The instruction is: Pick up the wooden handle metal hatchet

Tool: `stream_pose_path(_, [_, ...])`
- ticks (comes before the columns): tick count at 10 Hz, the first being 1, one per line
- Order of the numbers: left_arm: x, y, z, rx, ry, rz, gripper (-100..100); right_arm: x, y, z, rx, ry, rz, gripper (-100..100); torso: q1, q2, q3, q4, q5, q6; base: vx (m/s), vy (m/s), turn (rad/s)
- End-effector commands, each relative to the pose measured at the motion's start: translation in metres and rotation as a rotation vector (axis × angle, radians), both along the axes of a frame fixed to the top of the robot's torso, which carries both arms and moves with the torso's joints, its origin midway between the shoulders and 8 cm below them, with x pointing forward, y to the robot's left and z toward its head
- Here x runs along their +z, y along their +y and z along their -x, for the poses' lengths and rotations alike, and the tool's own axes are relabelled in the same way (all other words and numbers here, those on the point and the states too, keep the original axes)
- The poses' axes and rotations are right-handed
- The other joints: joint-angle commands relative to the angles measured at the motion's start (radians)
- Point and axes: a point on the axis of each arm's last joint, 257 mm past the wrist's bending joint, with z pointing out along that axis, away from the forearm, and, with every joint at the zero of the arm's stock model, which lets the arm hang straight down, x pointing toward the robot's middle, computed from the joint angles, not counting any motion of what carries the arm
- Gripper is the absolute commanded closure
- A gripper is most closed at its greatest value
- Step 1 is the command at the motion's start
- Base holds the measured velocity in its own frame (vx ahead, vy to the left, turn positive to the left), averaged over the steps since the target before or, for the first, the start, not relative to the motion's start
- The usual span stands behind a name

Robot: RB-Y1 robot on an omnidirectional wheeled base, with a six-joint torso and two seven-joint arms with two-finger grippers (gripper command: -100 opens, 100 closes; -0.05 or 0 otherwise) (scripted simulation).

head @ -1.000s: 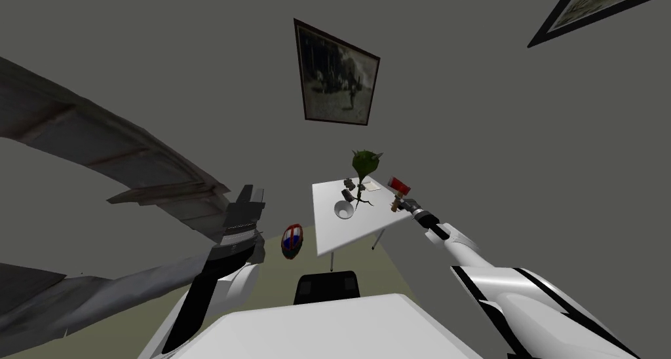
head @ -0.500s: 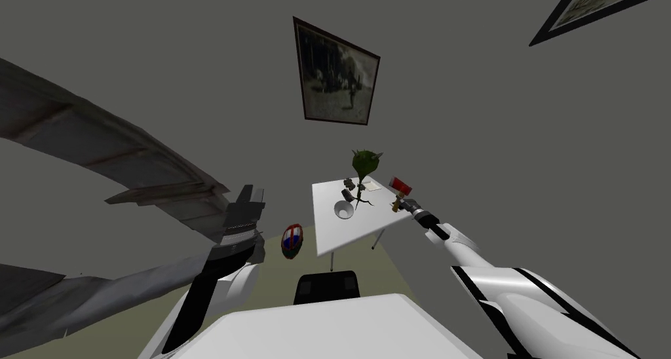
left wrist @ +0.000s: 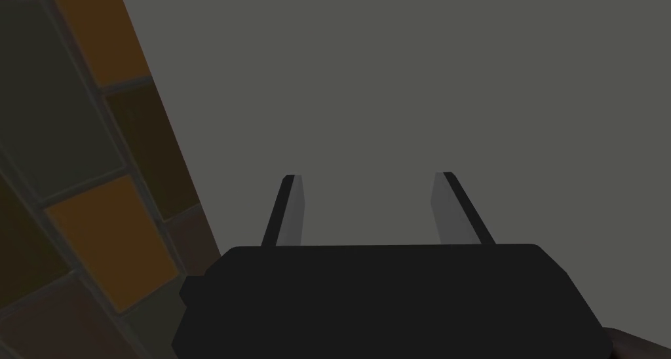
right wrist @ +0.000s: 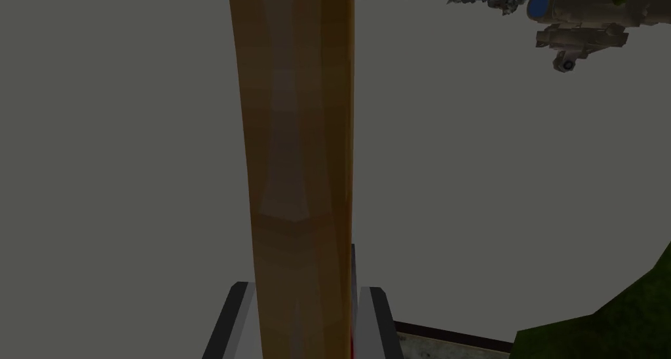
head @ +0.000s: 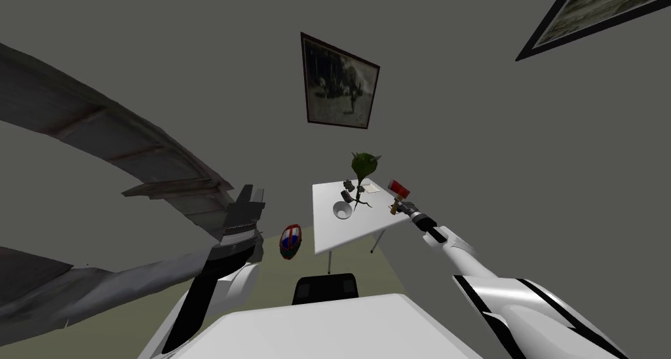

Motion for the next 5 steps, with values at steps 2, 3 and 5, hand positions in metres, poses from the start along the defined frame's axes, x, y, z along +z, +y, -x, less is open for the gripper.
stream_pose_path(2, [0.000, 0.000, 0.000, 0.000, 0.000, 0.000, 0, -0.030, 0.007, 0.012, -0.027, 0.050, -0.017, 100, -0.004, -0.002, -0.002, -0.002, -0.004, -0.004, -0.009, -0.081, 0.106])
stream_pose_path(3, [0.000, 0.000, 0.000, 0.000, 0.000, 0.000, 0, -0.017, 0.017, 0.005, -0.002, 0.022, -0.009, 100, -0.006, -0.004, -0.005, -0.006, -0.008, -0.004, -0.015, -0.043, 0.026])
stream_pose_path(5, [0.000, 0.000, 0.000, 0.000, 0.000, 0.000, 0, -0.012, 0.020, 0.002, 0.007, 0.012, -0.006, 100, -0.004, -0.006, -0.006, -0.007, -0.008, -0.004, -0.007, 0.005, -0.016])
